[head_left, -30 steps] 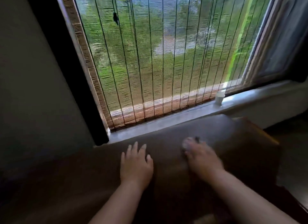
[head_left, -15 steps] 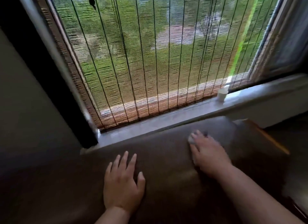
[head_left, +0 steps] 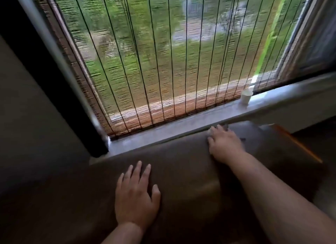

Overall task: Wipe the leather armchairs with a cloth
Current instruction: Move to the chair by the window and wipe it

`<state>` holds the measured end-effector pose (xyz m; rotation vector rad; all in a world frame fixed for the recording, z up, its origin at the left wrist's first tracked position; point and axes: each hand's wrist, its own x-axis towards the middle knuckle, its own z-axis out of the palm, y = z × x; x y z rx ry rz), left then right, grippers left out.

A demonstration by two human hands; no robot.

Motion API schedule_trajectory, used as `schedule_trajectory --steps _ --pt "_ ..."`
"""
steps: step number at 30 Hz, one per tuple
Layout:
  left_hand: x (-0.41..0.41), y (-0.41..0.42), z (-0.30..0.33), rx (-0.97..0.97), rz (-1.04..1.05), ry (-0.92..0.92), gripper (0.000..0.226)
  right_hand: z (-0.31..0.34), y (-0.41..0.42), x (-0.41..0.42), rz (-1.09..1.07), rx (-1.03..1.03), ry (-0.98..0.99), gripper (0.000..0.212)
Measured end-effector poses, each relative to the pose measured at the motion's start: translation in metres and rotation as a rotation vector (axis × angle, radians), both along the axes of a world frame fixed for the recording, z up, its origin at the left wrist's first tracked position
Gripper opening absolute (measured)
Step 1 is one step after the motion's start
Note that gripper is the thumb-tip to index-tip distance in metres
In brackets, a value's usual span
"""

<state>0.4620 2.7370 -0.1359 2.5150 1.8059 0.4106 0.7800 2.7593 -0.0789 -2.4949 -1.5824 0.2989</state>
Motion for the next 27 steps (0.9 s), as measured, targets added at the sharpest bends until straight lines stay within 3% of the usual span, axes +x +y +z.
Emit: schedule_trajectory --steps 4,6,7,11,14,16,19,21,24,27 --pt "-0.003 0.001 0.001 -0.009 -0.012 0.017 0.066 -0.018 -0.064 -0.099 0.441 0.088 0.075 0.056" --pt "-0.002 -0.001 0.002 -0.010 -0.002 0.008 0.066 -0.026 -0.096 -0.096 0.578 0.149 0.027 0.054" --pt "-0.001 -0.001 0.003 -0.020 0.006 0.005 0.066 -0.031 -0.099 -0.074 0.552 0.179 0.003 0.055" --pt "0.000 -0.003 0.008 -0.046 0.039 0.049 0.070 -0.032 -0.097 0.030 0.097 0.185 -0.028 0.063" --pt "0.007 -0.007 0.027 -0.168 0.064 0.149 0.070 -0.030 -0.098 0.006 0.003 0.217 -0.050 0.056" --pt "0.020 -0.007 0.050 -0.289 0.084 0.175 0.068 -0.042 -0.120 -0.029 0.259 0.215 -0.067 0.056" --pt "0.059 0.003 0.077 -0.347 0.054 0.051 0.064 -0.062 -0.152 -0.024 0.577 0.256 -0.094 0.054" --pt "0.096 0.001 0.074 -0.298 -0.071 -0.009 0.065 -0.062 -0.151 0.021 0.411 0.269 -0.093 0.055" --pt "0.135 -0.011 0.044 -0.199 -0.177 0.086 0.068 -0.048 -0.151 0.094 -0.100 0.280 0.123 0.053" --pt "0.132 -0.008 0.025 -0.087 -0.159 0.103 0.076 -0.046 -0.143 0.084 -0.155 0.272 0.074 0.058"
